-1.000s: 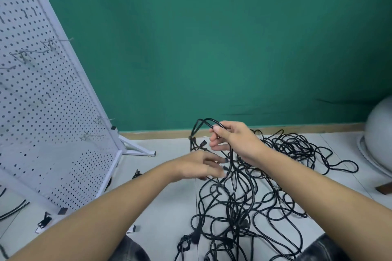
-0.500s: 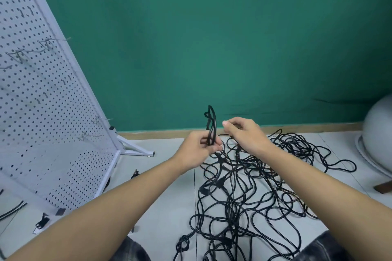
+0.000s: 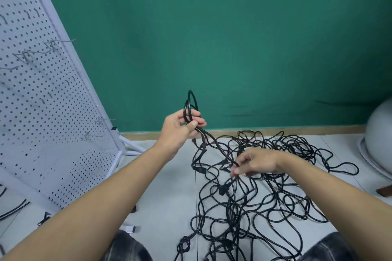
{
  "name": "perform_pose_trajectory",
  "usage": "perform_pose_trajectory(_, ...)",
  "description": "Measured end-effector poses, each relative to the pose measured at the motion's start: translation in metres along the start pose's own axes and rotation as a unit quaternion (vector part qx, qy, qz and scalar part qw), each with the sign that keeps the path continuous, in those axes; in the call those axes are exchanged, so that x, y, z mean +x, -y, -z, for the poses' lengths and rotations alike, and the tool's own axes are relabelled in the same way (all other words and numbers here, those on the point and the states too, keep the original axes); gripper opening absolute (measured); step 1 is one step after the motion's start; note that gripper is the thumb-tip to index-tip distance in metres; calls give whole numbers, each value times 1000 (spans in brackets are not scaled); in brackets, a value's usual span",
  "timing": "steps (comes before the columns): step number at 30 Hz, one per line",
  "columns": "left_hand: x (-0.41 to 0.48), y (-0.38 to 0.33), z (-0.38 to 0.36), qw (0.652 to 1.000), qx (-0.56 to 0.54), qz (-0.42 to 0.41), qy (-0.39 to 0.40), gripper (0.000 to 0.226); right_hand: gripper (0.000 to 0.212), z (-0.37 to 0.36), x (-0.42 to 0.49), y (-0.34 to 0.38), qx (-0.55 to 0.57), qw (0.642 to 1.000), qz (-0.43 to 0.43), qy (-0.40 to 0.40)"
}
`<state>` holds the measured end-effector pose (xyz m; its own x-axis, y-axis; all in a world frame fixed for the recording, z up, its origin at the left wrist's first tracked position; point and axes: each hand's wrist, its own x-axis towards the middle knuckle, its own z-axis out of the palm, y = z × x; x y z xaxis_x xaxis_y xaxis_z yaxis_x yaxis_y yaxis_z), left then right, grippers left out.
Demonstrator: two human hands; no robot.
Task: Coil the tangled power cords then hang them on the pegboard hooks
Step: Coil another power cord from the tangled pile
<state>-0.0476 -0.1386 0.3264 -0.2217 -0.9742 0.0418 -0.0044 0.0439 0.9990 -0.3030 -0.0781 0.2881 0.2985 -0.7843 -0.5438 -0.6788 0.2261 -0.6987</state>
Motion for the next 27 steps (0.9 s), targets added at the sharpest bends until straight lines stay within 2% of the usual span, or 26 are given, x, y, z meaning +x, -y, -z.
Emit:
perform_pose_trajectory(2, 1, 5, 4, 1000, 24, 5, -17, 24, 13, 2, 1, -3, 24, 996, 32, -74)
perform_pose_trajectory(6, 2, 19, 12, 996, 69, 51, -21, 28, 15, 9, 3, 0, 161, 964, 77, -199)
perform_pose_trajectory(11, 4, 28, 18, 992, 90, 87, -3, 35, 8, 7, 5, 13, 210, 930, 135, -268)
perform_pose_trajectory(14, 5, 33, 21, 983, 86, 159, 17, 27, 9, 7, 4, 19, 256, 908, 165, -286)
perform_pose_trajectory(17, 1, 34, 23, 964, 135, 223, 52, 33, 12, 6, 1, 26, 243, 904, 188, -298)
perform_pose_trajectory(18, -1, 33, 25, 951, 186, 237, 76, 37, 13, 6, 1, 28, 235, 902, 195, -306)
perform_pose_trajectory(20, -4, 33, 29, 901, 329, 257, 121, 56, 13, 7, 0, 31, 230, 896, 204, -321)
perform_pose_trajectory(22, -2, 36, 29, 851, 464, 215, 122, 69, 14, 7, -1, 36, 231, 893, 212, -322)
perform_pose_trajectory(23, 0, 38, 28, 844, 500, 163, 106, 64, 15, 6, -2, 39, 231, 894, 216, -319)
perform_pose_trajectory(25, 1, 38, 21, 869, 483, 50, 100, 43, 15, 4, -4, 44, 232, 894, 224, -312)
perform_pose_trajectory(27, -3, 32, 12, 885, 436, -34, 159, 33, 15, 3, -5, 49, 240, 891, 229, -308)
